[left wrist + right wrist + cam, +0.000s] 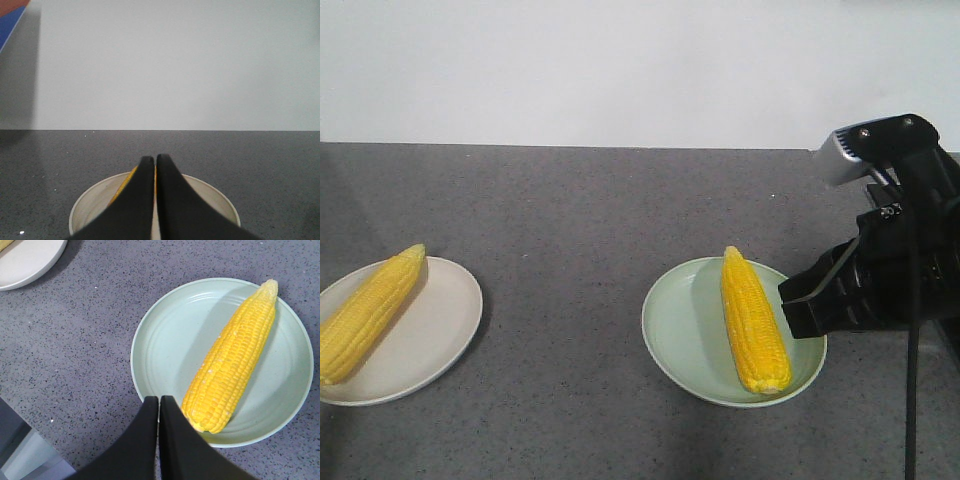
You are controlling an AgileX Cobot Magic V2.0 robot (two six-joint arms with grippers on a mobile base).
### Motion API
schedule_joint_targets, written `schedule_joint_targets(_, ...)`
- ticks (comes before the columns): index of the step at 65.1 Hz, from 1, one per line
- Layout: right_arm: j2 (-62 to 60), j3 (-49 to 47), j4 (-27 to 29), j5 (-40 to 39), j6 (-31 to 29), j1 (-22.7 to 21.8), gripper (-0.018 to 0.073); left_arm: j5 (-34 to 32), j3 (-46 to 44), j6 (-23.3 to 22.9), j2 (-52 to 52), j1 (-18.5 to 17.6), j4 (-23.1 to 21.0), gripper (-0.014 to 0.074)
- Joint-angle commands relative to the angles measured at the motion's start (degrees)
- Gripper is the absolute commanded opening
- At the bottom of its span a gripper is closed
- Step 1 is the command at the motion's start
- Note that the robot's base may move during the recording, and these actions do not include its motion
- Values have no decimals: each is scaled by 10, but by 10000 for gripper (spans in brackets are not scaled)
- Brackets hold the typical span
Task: Distribute corn equally
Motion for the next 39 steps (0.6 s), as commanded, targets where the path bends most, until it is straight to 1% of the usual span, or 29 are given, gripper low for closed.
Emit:
schedule_joint_targets(1,-11,-15,11,-24,-6,-2,-10,-39,-9,1,-10,-4,-5,-8)
schedule_joint_targets(22,-11,-15,11,-24,-6,-2,-10,-39,-9,1,-10,-4,-5,-8)
schedule_joint_targets(24,-11,-15,10,-25,-10,-2,-10,-39,-9,1,-10,-4,-5,-8)
schedule_joint_targets(27,-17,-15,-7,-35,-29,-4,-10,-39,-9,1,-10,-4,-5,-8)
schedule_joint_targets(30,-34,-8,-15,-59,-45,-19,-10,-39,-9,1,-10,-4,-5,-8)
schedule_joint_targets(33,-52,6,-10,-81,-63,-32,-10,-39,-9,1,-10,-4,-5,-8)
schedule_joint_targets(39,-109,50,10,-151,-90,-81,-8,-39,-9,1,-10,-4,-5,-8)
